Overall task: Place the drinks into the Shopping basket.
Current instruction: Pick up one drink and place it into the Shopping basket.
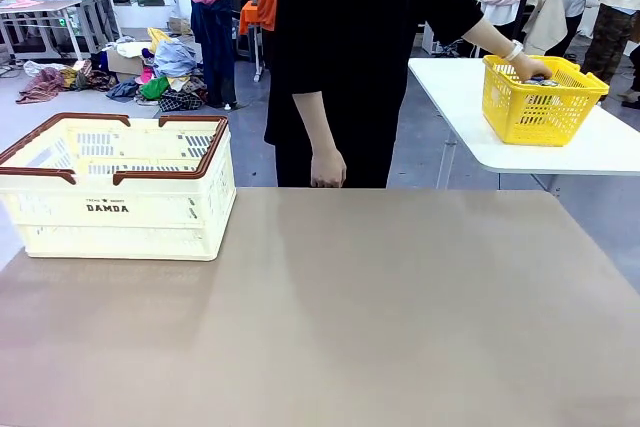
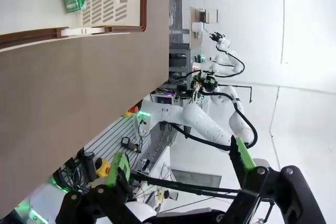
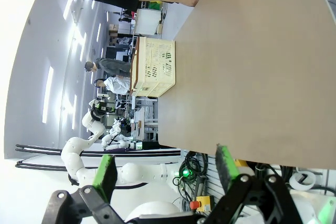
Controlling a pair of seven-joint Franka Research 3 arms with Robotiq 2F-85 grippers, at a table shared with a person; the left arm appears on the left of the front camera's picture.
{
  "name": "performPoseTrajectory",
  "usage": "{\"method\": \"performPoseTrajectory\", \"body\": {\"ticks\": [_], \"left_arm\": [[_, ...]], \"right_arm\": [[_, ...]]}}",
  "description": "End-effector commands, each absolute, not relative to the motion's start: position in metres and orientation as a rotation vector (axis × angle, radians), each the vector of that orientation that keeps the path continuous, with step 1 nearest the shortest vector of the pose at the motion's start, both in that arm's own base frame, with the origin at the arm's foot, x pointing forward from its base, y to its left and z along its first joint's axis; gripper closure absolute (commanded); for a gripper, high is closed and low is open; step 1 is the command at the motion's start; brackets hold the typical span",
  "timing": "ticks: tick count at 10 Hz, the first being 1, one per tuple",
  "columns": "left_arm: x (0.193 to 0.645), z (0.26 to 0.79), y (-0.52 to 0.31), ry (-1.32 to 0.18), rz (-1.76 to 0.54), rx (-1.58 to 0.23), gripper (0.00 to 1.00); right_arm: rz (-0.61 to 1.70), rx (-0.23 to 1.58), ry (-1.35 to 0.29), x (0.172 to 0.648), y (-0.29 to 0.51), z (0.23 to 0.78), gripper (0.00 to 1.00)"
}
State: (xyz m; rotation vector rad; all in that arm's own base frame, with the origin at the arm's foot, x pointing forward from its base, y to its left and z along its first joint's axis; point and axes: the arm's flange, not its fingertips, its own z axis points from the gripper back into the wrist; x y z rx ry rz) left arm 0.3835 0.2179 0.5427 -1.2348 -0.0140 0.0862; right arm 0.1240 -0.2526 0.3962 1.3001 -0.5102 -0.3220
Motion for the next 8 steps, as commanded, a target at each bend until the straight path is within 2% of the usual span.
{"method": "performPoseTrajectory", "body": {"ticks": [1, 8], "left_arm": [[0.3782, 0.5512, 0.2173, -0.016, 0.098, -1.235, 0.00], [0.3782, 0.5512, 0.2173, -0.016, 0.098, -1.235, 0.00]], "right_arm": [[-0.308, 1.305, -0.544, 0.1189, -0.2517, 0.3986, 0.00], [-0.308, 1.305, -0.544, 0.1189, -0.2517, 0.3986, 0.00]]}}
